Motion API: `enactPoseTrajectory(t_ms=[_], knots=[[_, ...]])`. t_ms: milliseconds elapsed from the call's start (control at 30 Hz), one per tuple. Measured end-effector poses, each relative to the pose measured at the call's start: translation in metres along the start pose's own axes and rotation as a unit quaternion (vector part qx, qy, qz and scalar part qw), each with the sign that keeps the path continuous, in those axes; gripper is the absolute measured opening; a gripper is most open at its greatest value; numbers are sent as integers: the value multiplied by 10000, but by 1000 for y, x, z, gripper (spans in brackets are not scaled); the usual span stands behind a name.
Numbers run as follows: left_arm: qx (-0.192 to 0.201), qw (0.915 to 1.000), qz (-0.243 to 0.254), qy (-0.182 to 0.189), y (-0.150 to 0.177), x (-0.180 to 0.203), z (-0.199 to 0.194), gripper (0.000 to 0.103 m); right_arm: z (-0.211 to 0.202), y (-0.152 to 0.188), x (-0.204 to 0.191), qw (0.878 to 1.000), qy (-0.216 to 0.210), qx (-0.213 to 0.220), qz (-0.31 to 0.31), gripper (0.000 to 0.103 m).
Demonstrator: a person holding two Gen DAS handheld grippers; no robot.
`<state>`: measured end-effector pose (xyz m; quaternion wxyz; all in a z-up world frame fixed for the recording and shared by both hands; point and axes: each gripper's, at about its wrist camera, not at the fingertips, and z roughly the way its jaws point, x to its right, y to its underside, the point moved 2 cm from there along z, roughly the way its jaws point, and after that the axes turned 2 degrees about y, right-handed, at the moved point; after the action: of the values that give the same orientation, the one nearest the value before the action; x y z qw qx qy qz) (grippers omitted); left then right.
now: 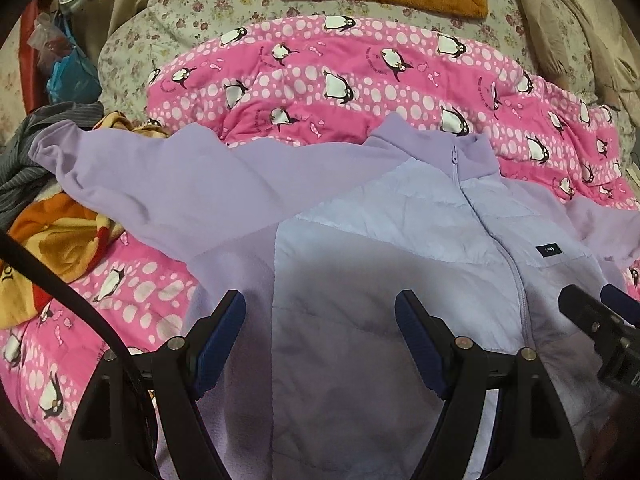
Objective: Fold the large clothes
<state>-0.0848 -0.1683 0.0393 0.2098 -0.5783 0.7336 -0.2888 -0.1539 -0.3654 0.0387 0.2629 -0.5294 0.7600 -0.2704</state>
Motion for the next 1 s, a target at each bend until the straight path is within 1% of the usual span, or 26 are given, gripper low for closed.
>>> enactPoseTrajectory(t_ms=[167, 533, 1000], knots=[[-29, 10000, -1, -11, 1, -1, 2, 50, 2, 0, 8, 9998, 21, -20, 192, 103], [-53, 10000, -13, -49, 2, -2, 4, 50, 9, 5, 4, 9998, 149, -115, -9, 103], [-13, 10000, -1, -19, 4, -2, 4, 50, 11, 6, 4, 9995, 273, -152, -56, 103]])
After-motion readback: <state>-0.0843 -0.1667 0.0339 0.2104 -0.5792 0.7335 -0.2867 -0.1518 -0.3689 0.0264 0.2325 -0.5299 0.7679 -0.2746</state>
